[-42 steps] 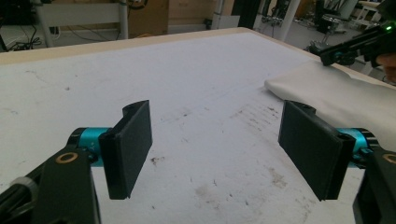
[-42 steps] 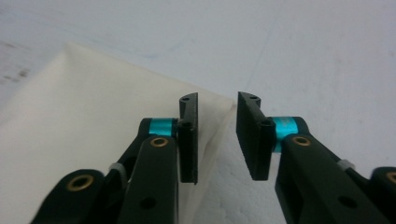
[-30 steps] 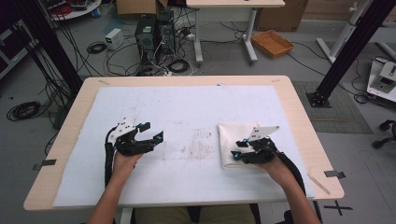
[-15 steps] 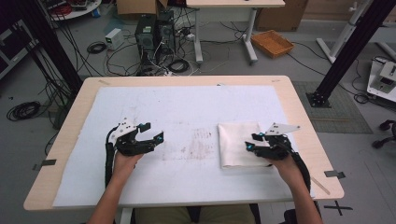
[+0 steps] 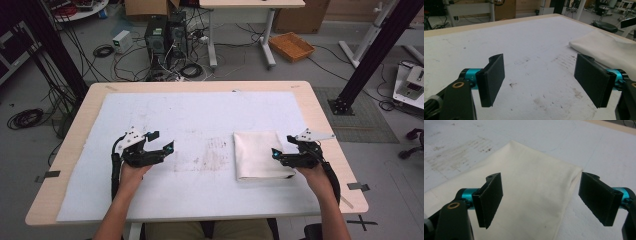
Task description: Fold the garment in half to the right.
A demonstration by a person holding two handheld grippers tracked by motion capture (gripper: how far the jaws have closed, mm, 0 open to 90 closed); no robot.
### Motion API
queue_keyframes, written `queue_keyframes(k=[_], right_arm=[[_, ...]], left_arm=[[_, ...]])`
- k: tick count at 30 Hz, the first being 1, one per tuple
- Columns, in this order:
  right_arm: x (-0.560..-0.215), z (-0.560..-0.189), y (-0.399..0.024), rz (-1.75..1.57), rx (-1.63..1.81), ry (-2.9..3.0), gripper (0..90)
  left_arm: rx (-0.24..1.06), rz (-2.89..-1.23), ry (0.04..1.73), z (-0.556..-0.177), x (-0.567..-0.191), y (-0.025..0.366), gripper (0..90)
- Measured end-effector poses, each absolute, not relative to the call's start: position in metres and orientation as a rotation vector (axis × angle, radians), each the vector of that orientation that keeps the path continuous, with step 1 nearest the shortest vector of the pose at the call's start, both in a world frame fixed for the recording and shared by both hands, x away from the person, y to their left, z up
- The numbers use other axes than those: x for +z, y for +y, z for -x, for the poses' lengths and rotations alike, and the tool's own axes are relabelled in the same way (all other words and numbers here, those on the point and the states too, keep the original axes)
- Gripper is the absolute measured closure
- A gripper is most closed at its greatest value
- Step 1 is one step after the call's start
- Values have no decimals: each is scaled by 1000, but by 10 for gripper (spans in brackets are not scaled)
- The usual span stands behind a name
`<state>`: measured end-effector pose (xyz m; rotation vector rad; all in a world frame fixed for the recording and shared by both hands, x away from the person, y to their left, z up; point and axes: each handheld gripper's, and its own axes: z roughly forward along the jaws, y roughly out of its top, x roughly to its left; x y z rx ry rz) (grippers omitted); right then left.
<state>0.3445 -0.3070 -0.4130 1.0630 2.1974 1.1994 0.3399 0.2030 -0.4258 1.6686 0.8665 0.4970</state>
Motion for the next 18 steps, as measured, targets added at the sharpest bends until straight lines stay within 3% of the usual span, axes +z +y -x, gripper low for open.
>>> queue_keyframes(k=[18], right_arm=[[-411,-332,-326,-1064,1248,2082,181]], left_arm=[[464,-1671,836,-336,-426,199,235]])
